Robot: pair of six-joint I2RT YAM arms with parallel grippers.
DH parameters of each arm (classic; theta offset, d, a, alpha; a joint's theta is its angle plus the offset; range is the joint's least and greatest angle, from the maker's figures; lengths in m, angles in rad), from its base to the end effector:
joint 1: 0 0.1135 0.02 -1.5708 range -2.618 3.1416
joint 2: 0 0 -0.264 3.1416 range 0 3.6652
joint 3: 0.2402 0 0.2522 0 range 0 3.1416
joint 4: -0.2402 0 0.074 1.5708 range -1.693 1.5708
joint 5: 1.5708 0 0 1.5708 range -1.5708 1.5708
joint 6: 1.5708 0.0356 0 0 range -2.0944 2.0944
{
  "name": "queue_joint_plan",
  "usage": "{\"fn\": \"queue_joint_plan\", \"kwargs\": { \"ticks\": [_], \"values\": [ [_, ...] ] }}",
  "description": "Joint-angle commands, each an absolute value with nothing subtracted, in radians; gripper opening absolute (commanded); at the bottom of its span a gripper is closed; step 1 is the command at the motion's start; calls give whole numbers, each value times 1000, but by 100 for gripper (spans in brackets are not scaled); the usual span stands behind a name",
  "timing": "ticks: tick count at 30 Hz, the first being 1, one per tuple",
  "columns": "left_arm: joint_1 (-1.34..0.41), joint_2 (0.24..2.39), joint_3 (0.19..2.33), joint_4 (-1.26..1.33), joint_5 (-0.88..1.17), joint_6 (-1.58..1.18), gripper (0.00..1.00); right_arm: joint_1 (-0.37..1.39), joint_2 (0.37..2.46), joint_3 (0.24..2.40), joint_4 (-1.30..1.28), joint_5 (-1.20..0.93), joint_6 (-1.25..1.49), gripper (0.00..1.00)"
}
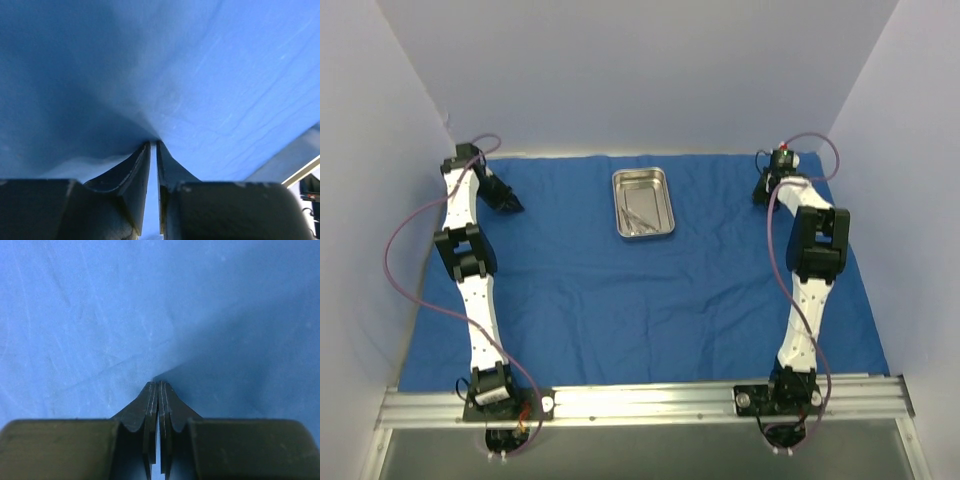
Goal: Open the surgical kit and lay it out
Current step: Smooth out the surgical kit at the center of the board.
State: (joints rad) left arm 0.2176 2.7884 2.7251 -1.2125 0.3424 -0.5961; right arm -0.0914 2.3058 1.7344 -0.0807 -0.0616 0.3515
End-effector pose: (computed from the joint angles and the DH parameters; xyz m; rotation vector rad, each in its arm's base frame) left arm 0.5369 0.1065 0.1463 -1.0656 2.6590 -0.5663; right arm 0.5206 -0.0455 0.1609 0.4565 2.1825 0.2111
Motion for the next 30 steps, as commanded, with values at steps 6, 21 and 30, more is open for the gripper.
{"fn": "queue_joint_plan", "kwargs": {
  "ticks": [6, 21, 30],
  "values": [
    [253, 2909, 2773, -1104, 290, -575, 25, -52, 2409, 1764, -383, -123, 354, 0],
    [158, 2277, 2309, -1017, 170, -508, 60, 80, 2058, 1803, -528, -182, 291, 46],
    [83, 2344, 2124, -904, 267, -517, 39, 400, 1781, 1339, -384, -301, 357, 0]
  ]
}}
